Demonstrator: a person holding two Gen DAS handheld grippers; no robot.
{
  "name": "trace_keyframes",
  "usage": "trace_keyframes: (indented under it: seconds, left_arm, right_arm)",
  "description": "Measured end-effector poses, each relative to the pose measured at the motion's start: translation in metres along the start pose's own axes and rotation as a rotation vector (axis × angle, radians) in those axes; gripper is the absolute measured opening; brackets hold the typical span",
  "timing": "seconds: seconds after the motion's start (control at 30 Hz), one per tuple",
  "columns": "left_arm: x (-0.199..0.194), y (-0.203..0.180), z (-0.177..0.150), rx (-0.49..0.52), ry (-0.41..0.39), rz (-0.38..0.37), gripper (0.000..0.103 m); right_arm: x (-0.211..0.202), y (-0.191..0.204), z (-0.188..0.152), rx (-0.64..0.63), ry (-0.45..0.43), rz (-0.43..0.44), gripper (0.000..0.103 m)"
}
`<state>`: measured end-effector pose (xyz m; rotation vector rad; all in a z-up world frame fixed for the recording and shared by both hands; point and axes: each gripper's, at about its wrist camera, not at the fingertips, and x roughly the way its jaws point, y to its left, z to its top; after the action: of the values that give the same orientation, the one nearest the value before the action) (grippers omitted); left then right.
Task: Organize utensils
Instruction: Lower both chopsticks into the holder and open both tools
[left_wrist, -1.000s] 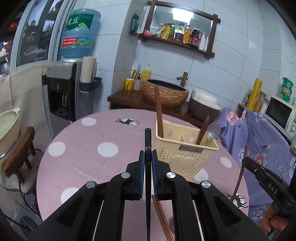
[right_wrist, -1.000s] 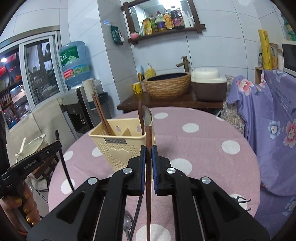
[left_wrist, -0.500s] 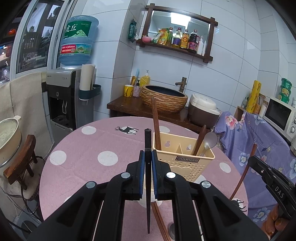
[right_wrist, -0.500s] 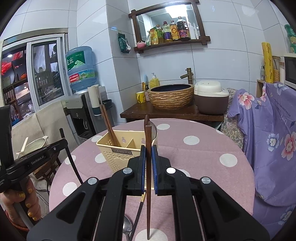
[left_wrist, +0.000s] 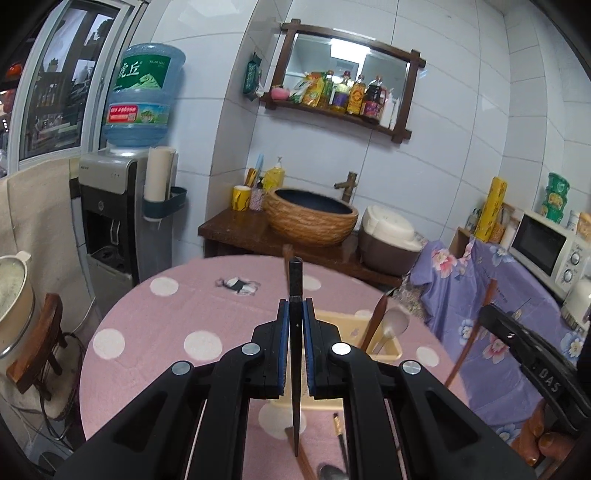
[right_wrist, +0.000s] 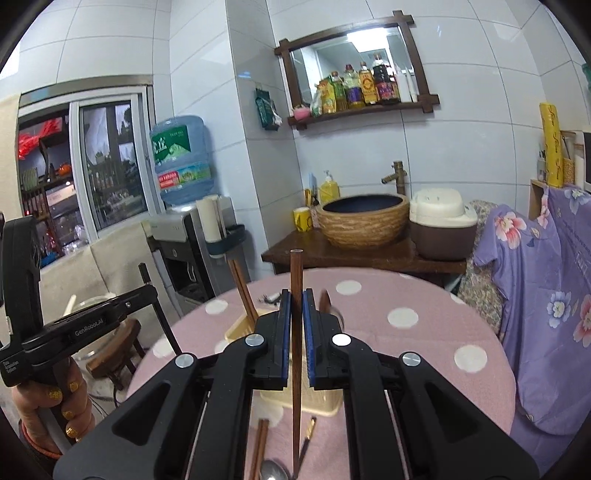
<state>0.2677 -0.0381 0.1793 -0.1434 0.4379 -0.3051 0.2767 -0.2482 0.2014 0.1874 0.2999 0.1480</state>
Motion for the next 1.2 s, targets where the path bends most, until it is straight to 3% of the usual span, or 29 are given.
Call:
trace_keyframes:
  seconds: [0.23,0.4,0.57,0.73,1.2]
  left_arm:
    - [-0.010,-0.013,0.082,-0.033,-0.112,-0.034,0.008]
    - [0.014,-0.018,0.103,-0.057,-0.137,0.007,0.008]
    - [0.048,-0.011,0.080,-0.066,-0.112,0.066,0.008]
    - [0.071,-0.004,0.048,-0.077,-0.053,0.076,0.008]
    - [0.100,0.004,-0.009,-0.076,0.050,0.086,0.008]
  right_arm:
    - [0.009,0.020,0.079,-0.012,-0.143,-0.018,0.007]
    - [0.034,0.025,0.103,-0.009,-0.178,-0.063,0.007]
    - [0.063,0.019,0.077,-0.025,-0.162,-0.112,0.007]
    - [0.085,0.012,0.043,-0.024,-0.108,-0.131,0.007]
    - [0.096,0.007,-0.009,-0.039,-0.057,-0.148,0.008]
